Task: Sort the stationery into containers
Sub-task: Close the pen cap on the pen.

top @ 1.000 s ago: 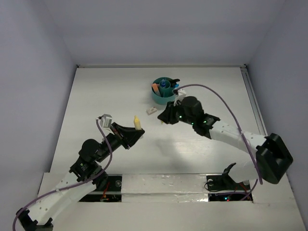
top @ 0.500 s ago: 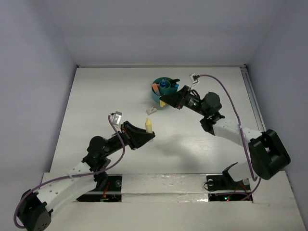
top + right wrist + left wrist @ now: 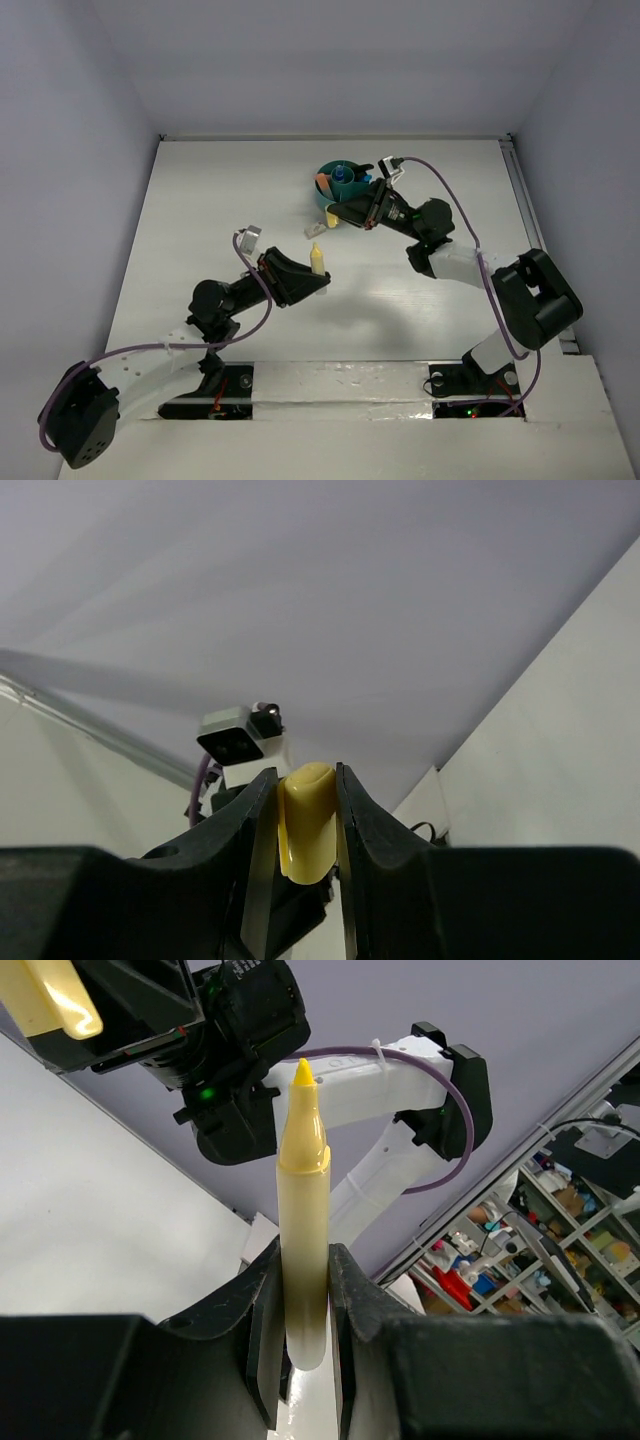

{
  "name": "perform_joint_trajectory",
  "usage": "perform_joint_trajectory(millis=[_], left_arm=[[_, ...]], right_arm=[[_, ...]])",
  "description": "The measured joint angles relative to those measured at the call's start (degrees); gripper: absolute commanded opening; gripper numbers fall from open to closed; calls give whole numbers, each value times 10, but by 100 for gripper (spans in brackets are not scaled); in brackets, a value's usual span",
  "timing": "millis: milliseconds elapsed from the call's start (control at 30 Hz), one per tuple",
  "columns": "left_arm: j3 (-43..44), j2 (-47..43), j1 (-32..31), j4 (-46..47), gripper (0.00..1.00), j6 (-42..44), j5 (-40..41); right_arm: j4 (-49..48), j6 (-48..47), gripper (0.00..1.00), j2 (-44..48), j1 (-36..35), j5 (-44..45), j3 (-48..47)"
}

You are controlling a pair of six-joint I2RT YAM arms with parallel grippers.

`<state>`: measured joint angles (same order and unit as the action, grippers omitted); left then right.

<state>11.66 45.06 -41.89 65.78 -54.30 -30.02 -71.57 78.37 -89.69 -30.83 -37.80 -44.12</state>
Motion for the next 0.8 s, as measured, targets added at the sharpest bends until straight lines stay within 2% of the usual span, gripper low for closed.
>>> perform_joint_trajectory(millis=[367,800], left_arm=[[0,63,0,55,0,-25,-8],[0,123,0,64,0,-44,-15]], right_arm=[[-18,31,0,0,-24,-4,-24],[-24,50,0,-18,-37,-3,-25]])
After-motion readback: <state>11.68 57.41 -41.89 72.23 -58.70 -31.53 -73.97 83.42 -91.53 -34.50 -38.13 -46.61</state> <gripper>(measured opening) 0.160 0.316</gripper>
